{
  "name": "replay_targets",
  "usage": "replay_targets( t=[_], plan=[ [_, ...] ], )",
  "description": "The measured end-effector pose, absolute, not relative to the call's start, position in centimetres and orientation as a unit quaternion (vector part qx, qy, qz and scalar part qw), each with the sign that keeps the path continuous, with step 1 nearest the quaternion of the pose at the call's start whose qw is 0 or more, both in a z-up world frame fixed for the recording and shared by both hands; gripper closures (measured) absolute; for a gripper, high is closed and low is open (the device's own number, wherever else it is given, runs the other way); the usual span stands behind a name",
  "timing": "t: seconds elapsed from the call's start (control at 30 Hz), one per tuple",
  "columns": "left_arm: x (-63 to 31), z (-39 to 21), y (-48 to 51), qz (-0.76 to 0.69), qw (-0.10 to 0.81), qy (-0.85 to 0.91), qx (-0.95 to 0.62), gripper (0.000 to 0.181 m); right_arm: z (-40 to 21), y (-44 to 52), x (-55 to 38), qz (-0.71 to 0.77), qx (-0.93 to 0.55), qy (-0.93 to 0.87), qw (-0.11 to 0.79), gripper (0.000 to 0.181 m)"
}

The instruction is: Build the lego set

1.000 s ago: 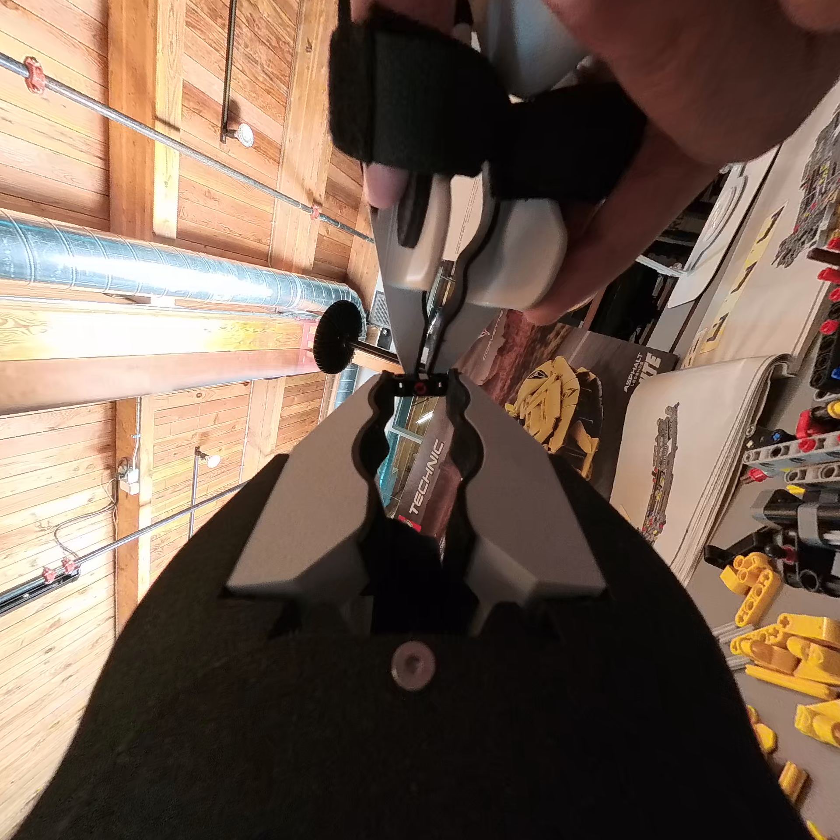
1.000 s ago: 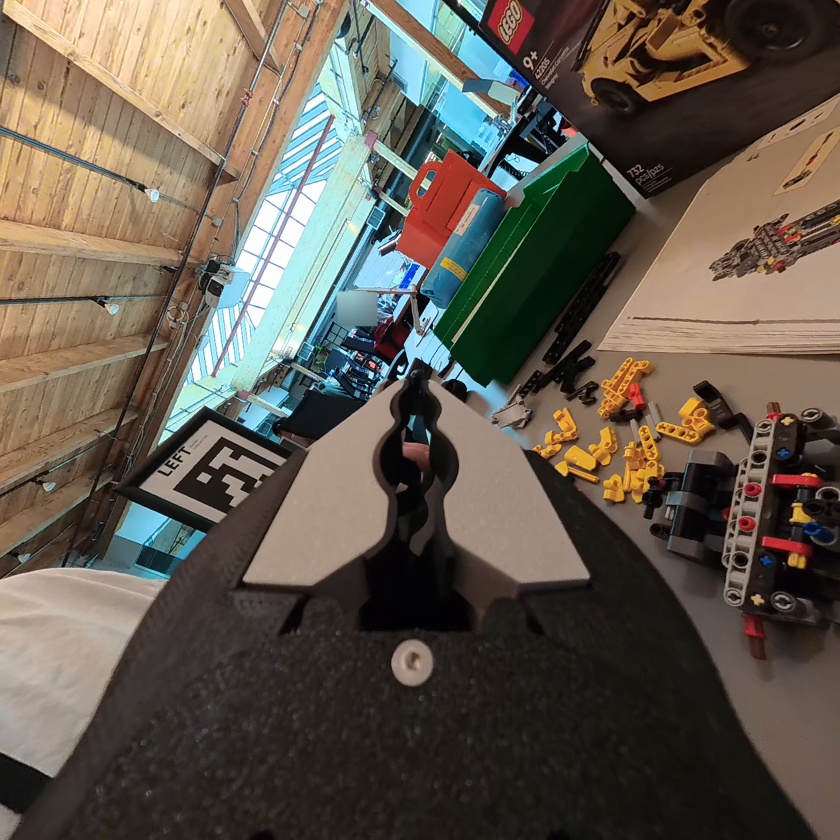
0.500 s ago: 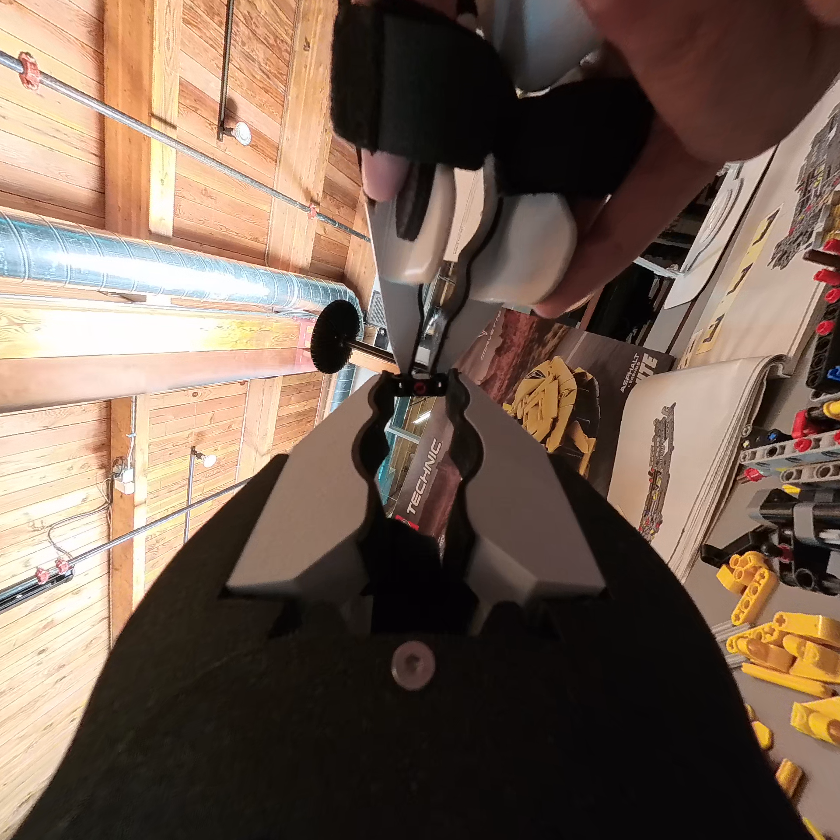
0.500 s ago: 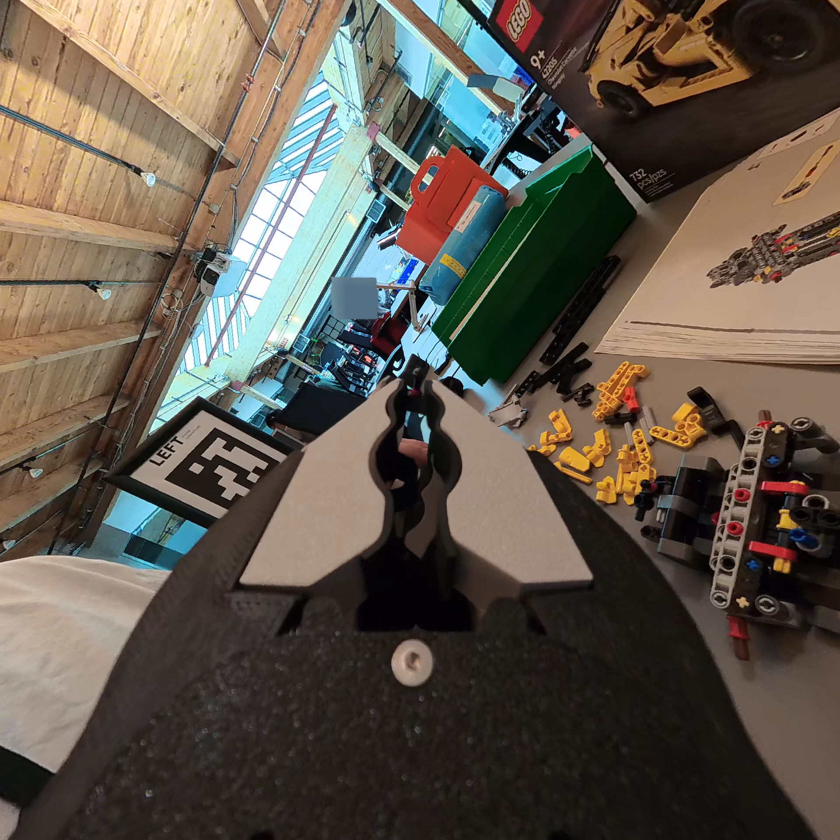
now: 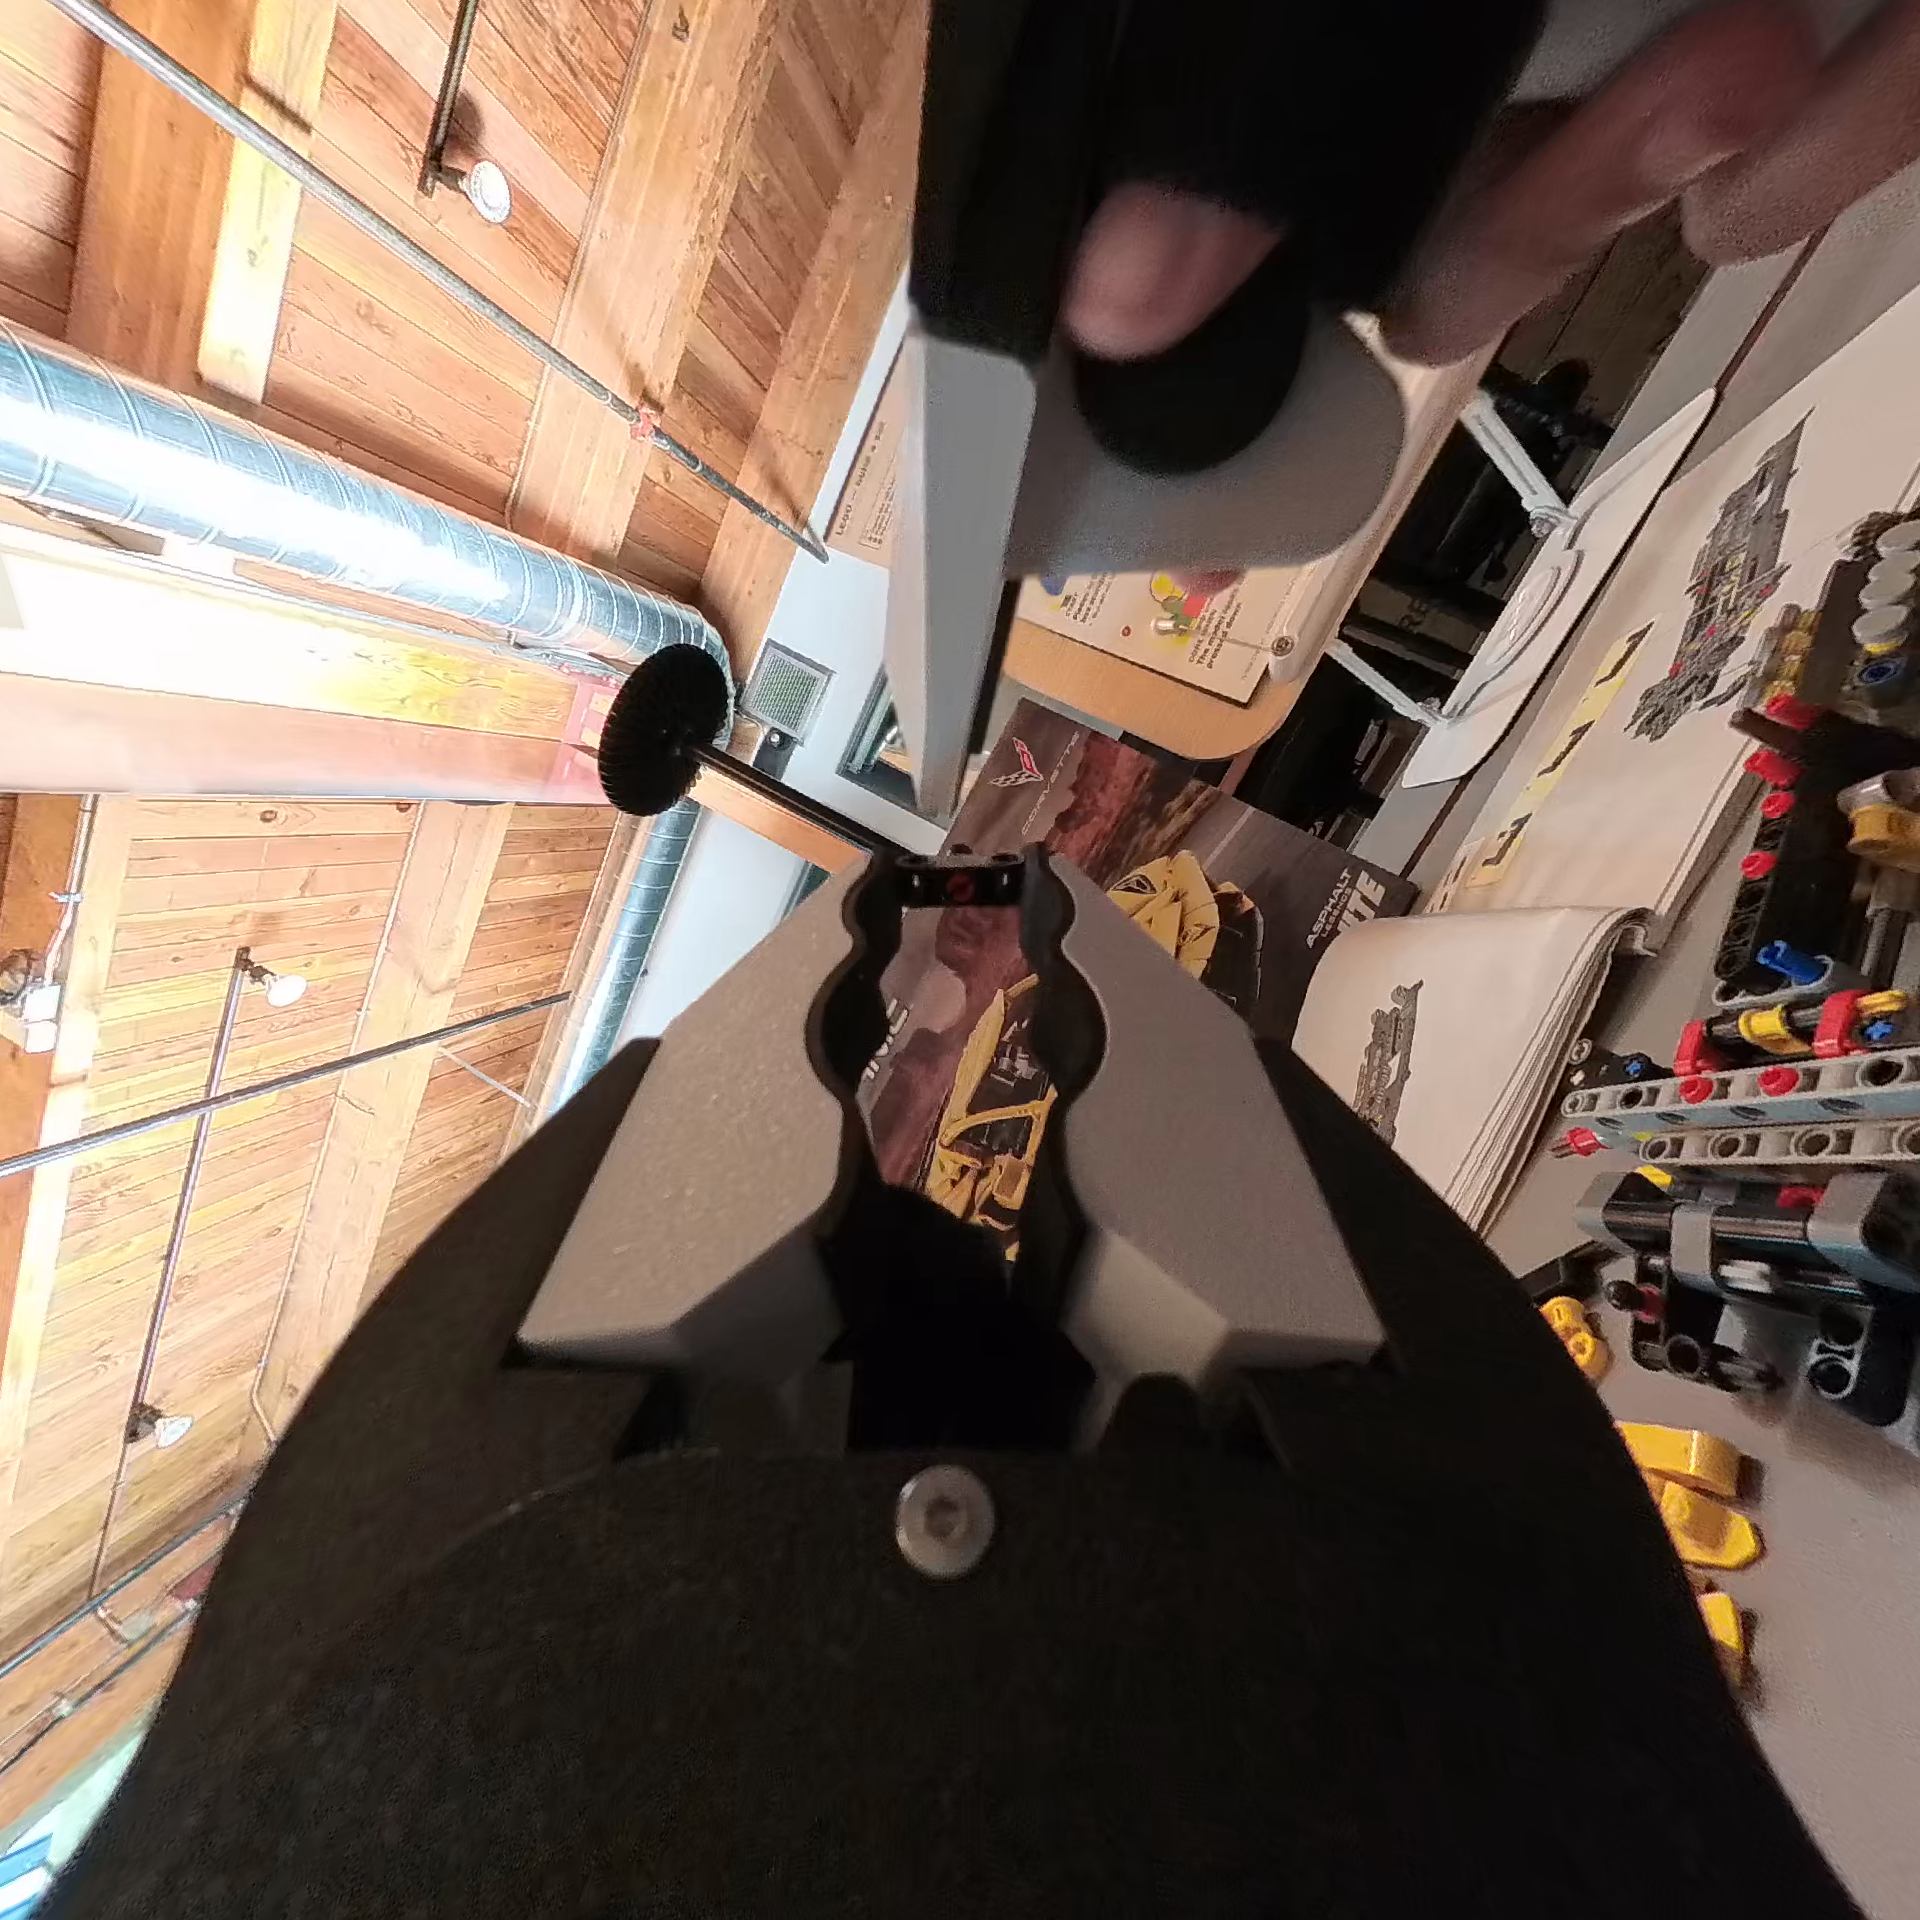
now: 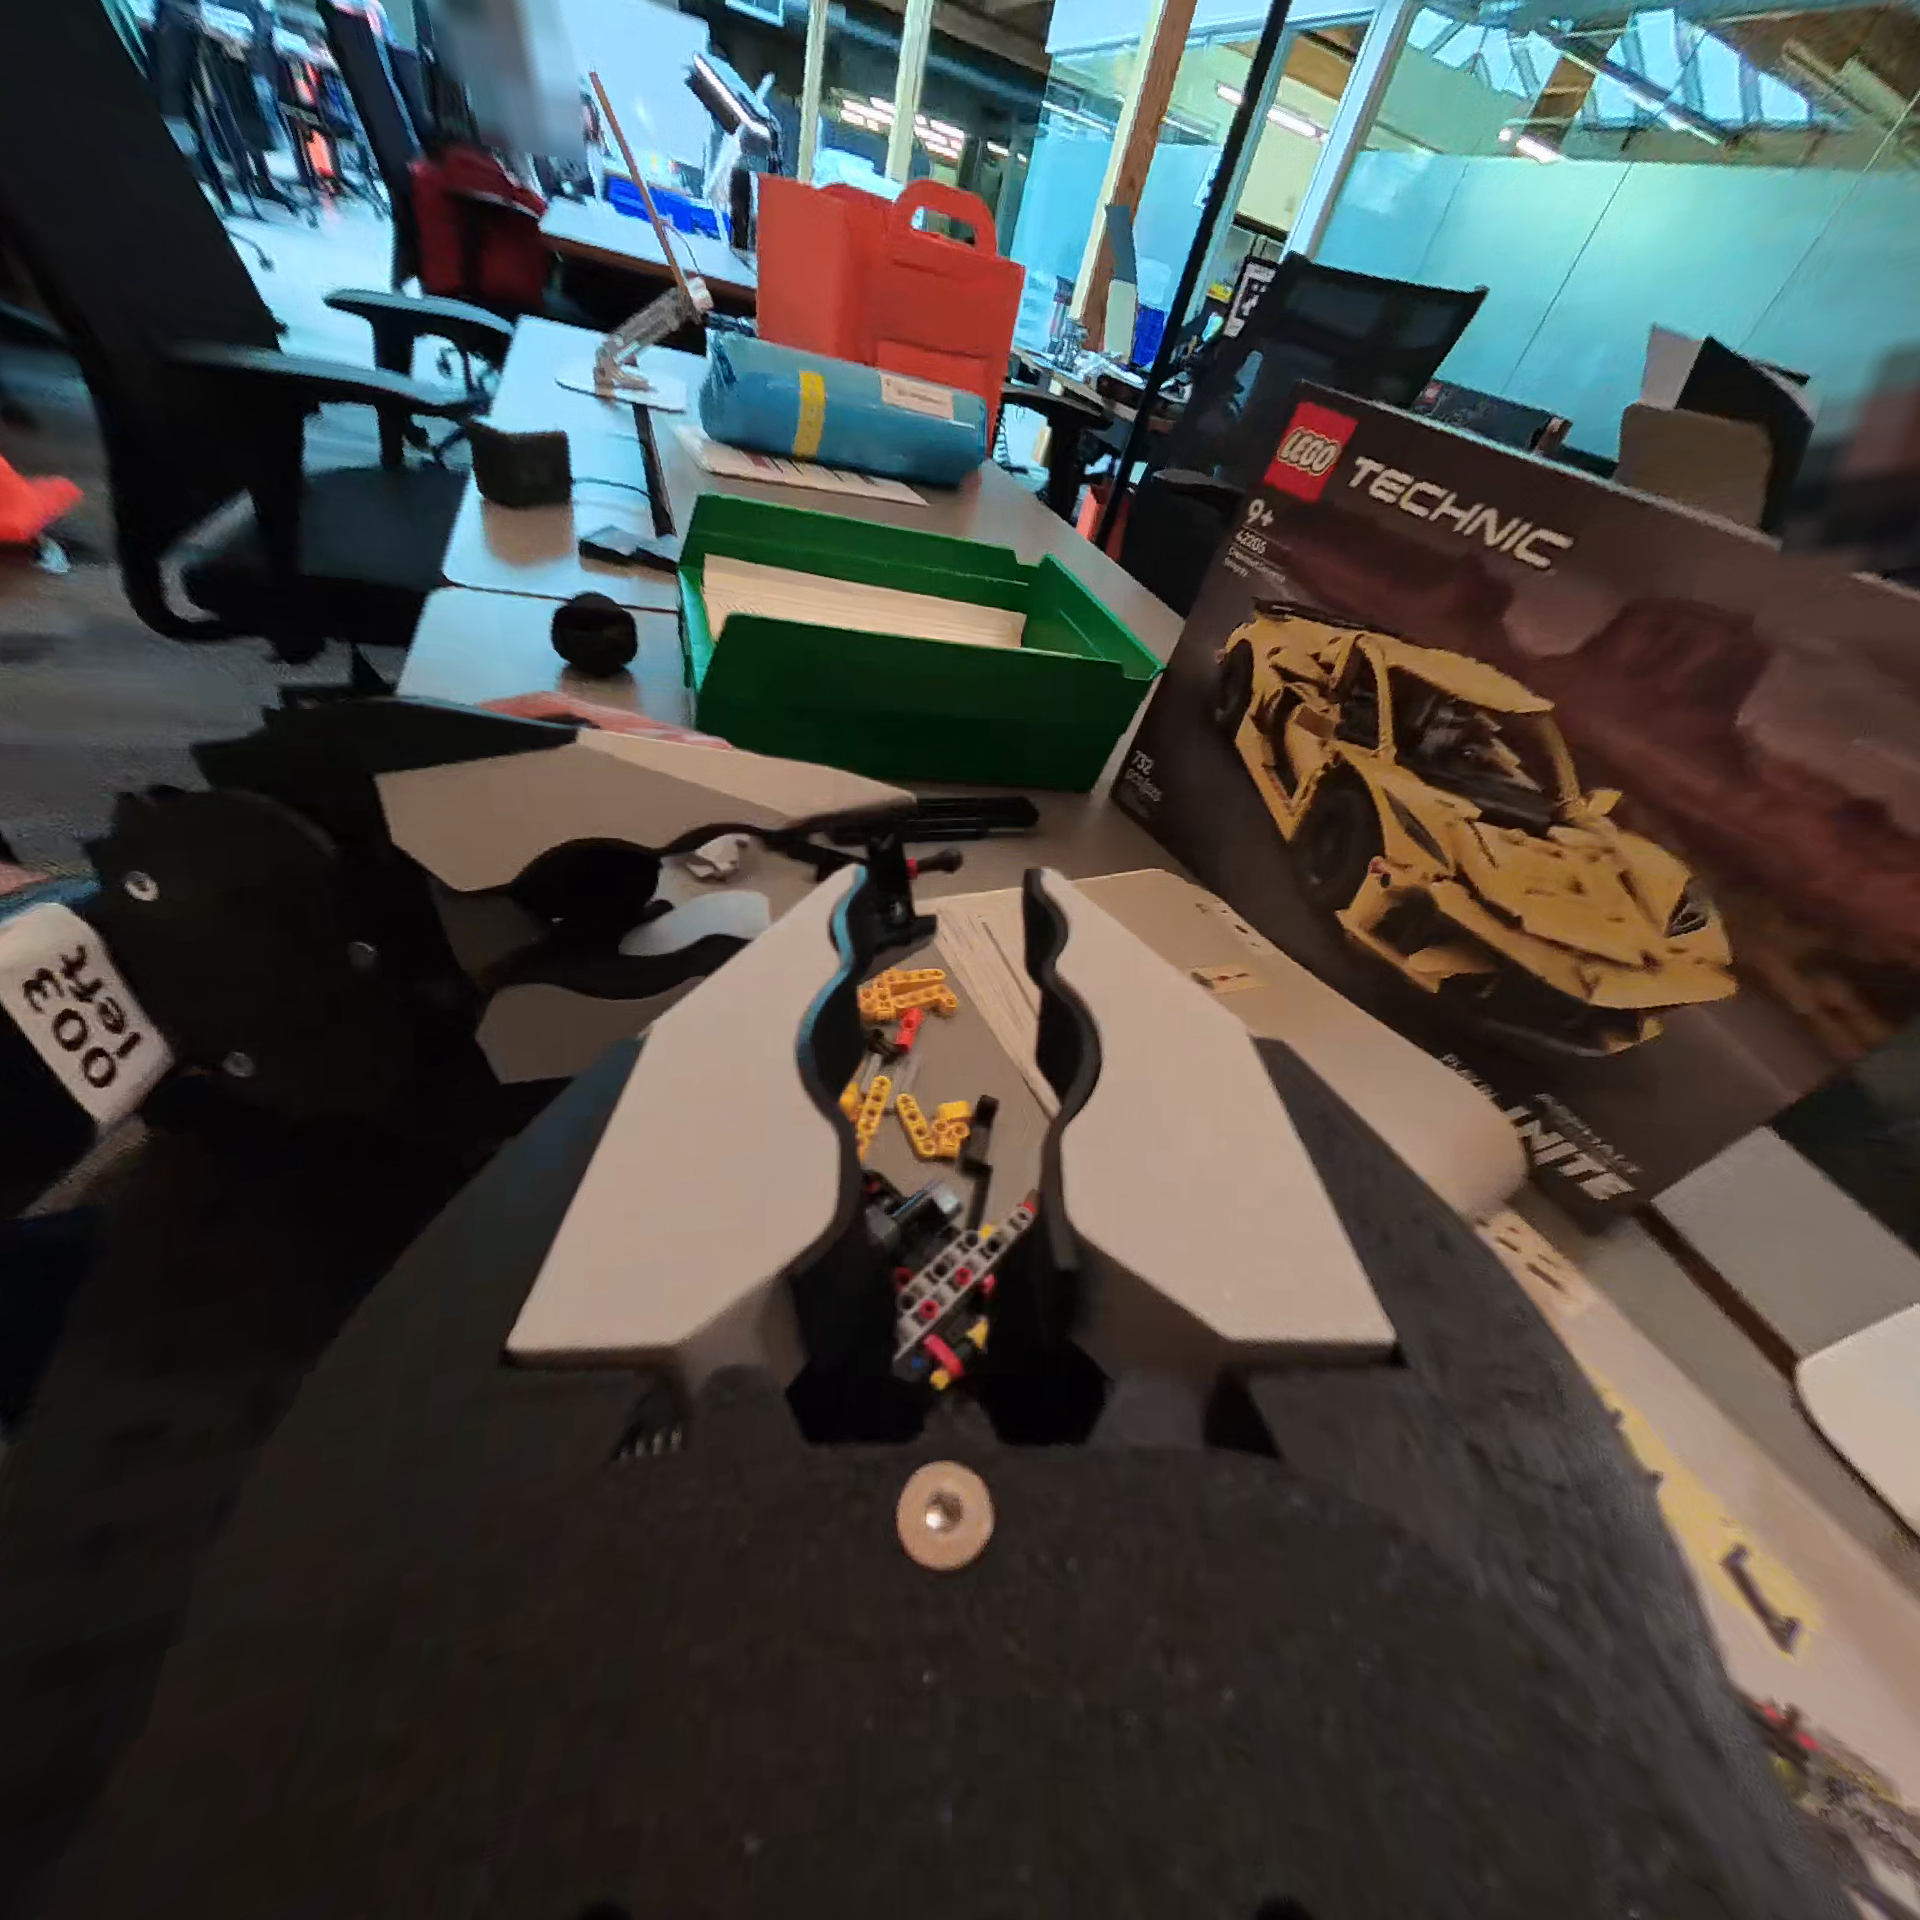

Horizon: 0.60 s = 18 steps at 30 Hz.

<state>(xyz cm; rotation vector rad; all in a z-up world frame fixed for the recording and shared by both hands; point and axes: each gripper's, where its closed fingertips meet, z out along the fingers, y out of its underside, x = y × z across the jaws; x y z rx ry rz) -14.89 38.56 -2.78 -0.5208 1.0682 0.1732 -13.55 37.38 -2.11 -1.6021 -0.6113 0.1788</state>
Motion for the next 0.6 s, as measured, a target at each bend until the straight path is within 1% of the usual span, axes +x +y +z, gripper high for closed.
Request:
replay_targets(
  t=[0.03, 0.17, 0.23, 0.37, 0.43, 0.6],
  plan=[
    [-14.9, -2.8, 38.4, 0.083, 0.825, 0.503, -0.242, 0.16, -2.1, 37.5, -13.7, 0.071, -0.706, -0.28, 0.646, 0.155],
    [-14.8, -2.8, 38.1, 0.09, 0.826, 0.505, -0.233, 0.16, -3.0, 37.8, -14.3, 0.069, -0.726, -0.318, 0.605, 0.143],
    [-14.8, -2.8, 38.0, 0.088, 0.827, 0.505, -0.233, 0.161, -3.2, 37.9, -14.5, 0.062, -0.726, -0.333, 0.598, 0.143],
    [-14.6, -2.8, 37.7, 0.091, 0.827, 0.508, -0.224, 0.16, -3.5, 38.2, -14.8, 0.055, -0.722, -0.347, 0.596, 0.15],
    [-14.6, -2.8, 37.5, 0.092, 0.828, 0.508, -0.219, 0.16, -3.3, 38.2, -14.9, 0.055, -0.717, -0.349, 0.602, 0.156],
    [-14.5, -2.8, 37.3, 0.09, 0.828, 0.509, -0.218, 0.161, -3.7, 38.3, -14.9, 0.035, -0.715, -0.361, 0.597, 0.162]
  ],
)
